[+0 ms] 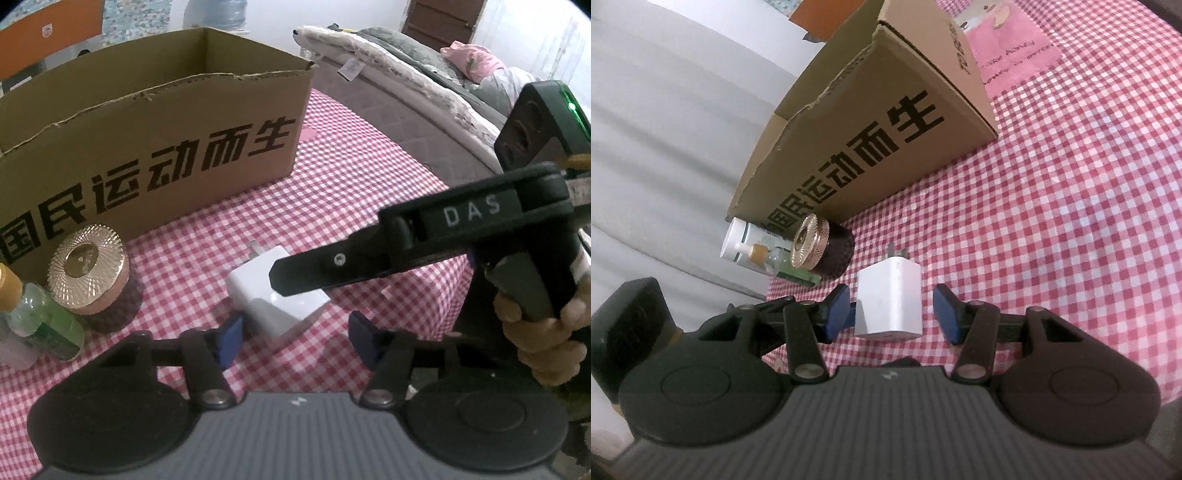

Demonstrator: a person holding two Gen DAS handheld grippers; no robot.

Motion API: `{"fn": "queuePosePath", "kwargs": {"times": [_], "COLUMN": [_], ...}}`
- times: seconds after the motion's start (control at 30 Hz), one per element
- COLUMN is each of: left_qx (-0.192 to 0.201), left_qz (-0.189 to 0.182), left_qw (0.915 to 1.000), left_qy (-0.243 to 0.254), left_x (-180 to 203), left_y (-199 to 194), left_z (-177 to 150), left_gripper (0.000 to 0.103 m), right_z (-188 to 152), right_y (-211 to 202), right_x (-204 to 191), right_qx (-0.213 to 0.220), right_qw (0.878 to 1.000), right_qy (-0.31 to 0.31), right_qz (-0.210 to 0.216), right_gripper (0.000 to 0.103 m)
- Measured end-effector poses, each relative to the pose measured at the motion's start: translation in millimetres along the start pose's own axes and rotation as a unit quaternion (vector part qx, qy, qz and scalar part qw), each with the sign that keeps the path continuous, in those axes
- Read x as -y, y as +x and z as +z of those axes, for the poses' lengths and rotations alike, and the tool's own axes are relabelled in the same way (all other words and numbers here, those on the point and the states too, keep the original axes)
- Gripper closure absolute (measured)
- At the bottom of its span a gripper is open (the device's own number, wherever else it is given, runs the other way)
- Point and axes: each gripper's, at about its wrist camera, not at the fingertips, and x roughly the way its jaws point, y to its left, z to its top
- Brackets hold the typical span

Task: Organize rigid objects
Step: 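Hold the white charger cube in the right tool and lift it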

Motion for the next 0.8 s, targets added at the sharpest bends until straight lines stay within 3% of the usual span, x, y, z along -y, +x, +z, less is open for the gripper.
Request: {"fn": "queuePosePath", "kwargs": {"times": [0.37,0.8], "left_qx": [0.007,0.016], "left_qz": [0.003,0.01], "left_qw": [0.9999,0.9992], "left_qy": [-0.012,-0.035], "left_x": [-5.5,-19.3], "left_y": [0.5,-3.8], "left_z": [1.8,1.5], "left_gripper": [0.05,0.053], "right_z": [-0.9,-2.1], "right_y": [19.1,10.4], "right_x": [-28.2,-34.6], "right_qx": [0.001,0.023], "right_qw": [0.999,0.999], "right_qy": [-0.042,-0.03], "right_qz": [-0.026,0.017], "right_gripper": [0.053,0.057]}}
